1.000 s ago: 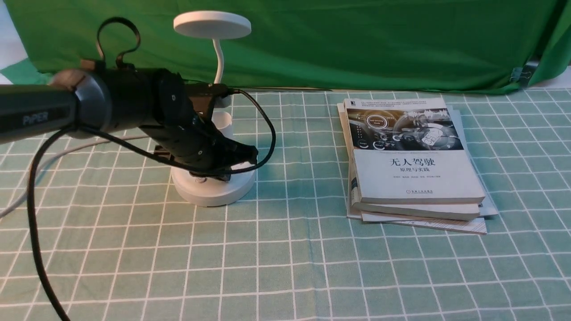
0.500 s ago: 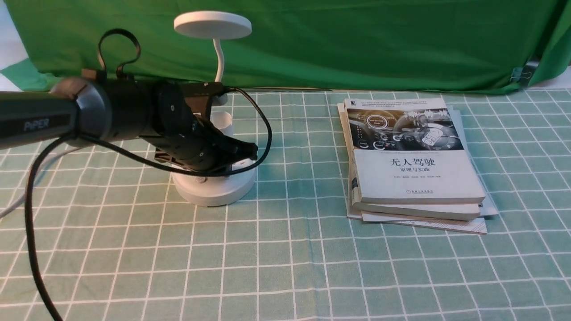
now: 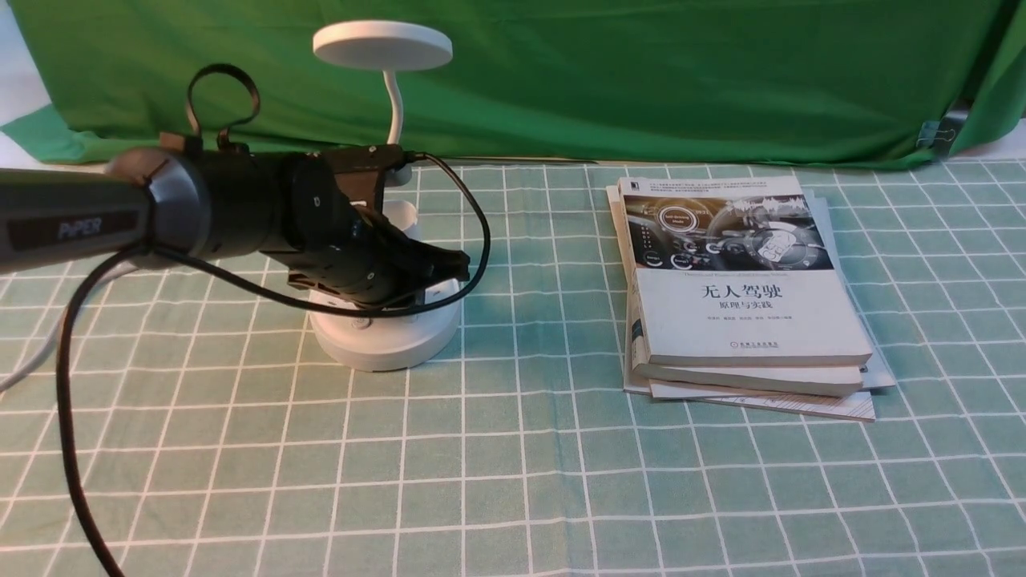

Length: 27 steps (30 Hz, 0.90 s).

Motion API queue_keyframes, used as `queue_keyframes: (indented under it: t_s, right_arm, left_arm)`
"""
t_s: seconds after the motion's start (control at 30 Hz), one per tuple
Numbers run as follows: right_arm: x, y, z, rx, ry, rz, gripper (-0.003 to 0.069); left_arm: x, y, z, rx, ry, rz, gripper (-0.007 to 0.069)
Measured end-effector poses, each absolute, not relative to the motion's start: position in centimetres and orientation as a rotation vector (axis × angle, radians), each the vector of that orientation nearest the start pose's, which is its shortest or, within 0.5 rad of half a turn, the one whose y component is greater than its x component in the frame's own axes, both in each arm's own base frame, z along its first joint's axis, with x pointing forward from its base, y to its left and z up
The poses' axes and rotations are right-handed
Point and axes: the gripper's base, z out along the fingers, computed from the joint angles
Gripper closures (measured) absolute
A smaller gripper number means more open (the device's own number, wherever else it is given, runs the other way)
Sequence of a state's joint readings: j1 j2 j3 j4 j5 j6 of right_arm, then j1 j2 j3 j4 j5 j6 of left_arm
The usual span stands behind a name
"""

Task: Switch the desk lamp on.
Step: Use the left arm to press the button switch on the lamp holder

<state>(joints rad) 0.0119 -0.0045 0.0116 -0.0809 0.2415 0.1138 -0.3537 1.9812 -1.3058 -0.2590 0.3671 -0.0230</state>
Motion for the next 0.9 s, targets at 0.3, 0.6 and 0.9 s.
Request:
queue_keyframes:
  t_s: [0.3,0.6,0.9]
  right_arm:
    - [5.54,-0.11,18.77,0.034,1.731,0.018,0.0418]
    - [5.54,-0.11,18.77,0.034,1.731,0.018,0.0418]
    - [5.54,-0.11,18.77,0.034,1.731,0.018,0.0418]
  left_arm:
    - [38.8,-15.39,17.89,0.162,2.585,-0.372,0.0623]
    - [38.77,-15.36,17.58,0.146,2.586,-0.379,0.0623]
    - [38.97,-15.45,17.46,0.123,2.573,-0.394,0.0623]
